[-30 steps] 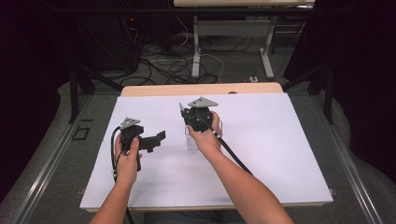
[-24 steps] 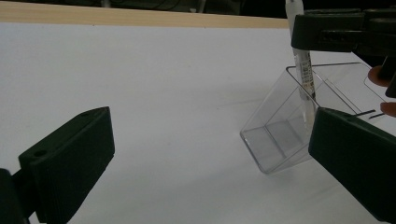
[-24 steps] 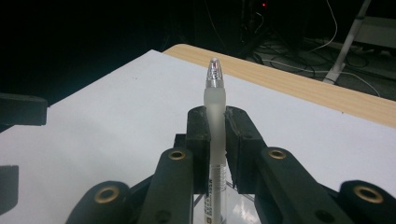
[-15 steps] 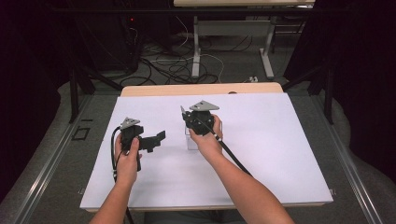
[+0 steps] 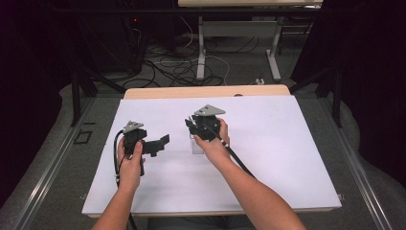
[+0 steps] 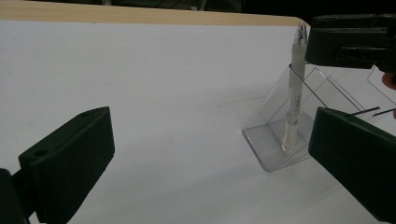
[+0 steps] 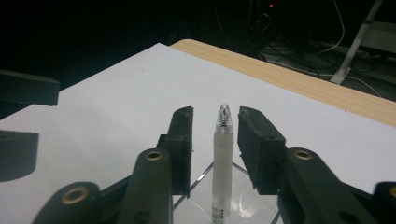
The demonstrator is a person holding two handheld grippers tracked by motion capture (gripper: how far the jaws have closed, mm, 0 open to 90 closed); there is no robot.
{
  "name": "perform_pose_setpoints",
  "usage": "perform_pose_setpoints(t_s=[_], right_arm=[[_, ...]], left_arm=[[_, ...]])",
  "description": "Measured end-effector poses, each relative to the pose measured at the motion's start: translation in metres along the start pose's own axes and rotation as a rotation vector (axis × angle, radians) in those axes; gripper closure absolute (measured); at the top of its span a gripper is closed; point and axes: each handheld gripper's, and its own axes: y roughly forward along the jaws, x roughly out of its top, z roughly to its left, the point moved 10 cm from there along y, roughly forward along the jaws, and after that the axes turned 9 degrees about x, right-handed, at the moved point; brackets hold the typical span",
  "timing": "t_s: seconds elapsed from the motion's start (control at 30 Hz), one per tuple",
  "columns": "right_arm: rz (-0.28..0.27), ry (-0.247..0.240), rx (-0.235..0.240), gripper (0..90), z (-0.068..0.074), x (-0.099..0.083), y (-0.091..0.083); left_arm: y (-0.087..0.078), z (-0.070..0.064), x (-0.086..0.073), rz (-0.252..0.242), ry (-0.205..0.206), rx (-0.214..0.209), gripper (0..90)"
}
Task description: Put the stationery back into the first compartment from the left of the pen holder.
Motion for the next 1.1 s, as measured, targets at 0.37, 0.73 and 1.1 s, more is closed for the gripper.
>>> perform_pose_setpoints(t_s=[0.37,0.73,1.1], right_arm=[[0.039,-0.015,0.01,39.3,-0.002,0.004,-0.016],[0.046,0.008,-0.021,31.5,-0.031,0.004,-0.048],[0.044,0.085,-0.099,26.0,-0.083,-0.012,-0.087]], left_arm=[[0.0,0.003,0.0,0.0,-0.006,0.005,0.3],[0.001,0.007,-0.001,-0.006,-0.018,0.017,0.4],[0.002,0.011,-0.004,0.011,-0.023,0.02,0.4]])
